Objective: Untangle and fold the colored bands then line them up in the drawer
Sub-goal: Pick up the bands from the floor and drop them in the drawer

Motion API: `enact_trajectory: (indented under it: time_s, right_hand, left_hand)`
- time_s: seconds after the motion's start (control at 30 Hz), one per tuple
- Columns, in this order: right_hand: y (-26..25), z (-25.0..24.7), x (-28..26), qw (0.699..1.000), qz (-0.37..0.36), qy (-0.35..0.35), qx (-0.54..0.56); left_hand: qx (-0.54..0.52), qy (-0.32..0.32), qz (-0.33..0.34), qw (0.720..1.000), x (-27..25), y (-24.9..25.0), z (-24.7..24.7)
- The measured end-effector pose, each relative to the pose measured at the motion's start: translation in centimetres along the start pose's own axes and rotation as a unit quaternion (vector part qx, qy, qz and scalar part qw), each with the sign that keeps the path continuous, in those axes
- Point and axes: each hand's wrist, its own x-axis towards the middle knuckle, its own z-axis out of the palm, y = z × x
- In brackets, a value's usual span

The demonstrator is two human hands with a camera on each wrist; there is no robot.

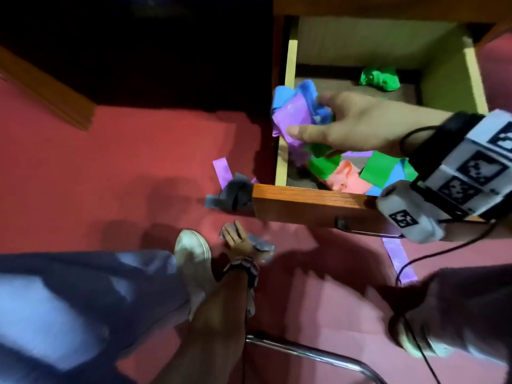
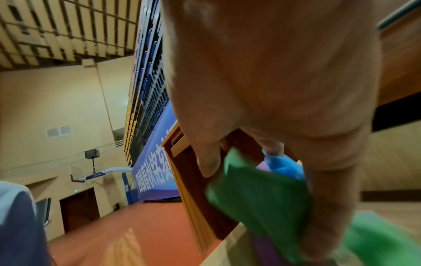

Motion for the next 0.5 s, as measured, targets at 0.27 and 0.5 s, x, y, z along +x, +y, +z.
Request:
enact_trajectory:
  time_s: [0.27,0.5]
  right_hand:
    - [-1.1,0.1,-0.6,0.996,0.057,-0.018,-0.066]
    - [-1.8,-0.4,-0.8,0.997,0.036,-0.001,-0.070]
  left_hand:
    - [0.119,0.005,0.044,0.992,-1.7,1.7,-4.2]
    - [0.172,-0.008,0.113,0.979,1.5,0.3,-10.1]
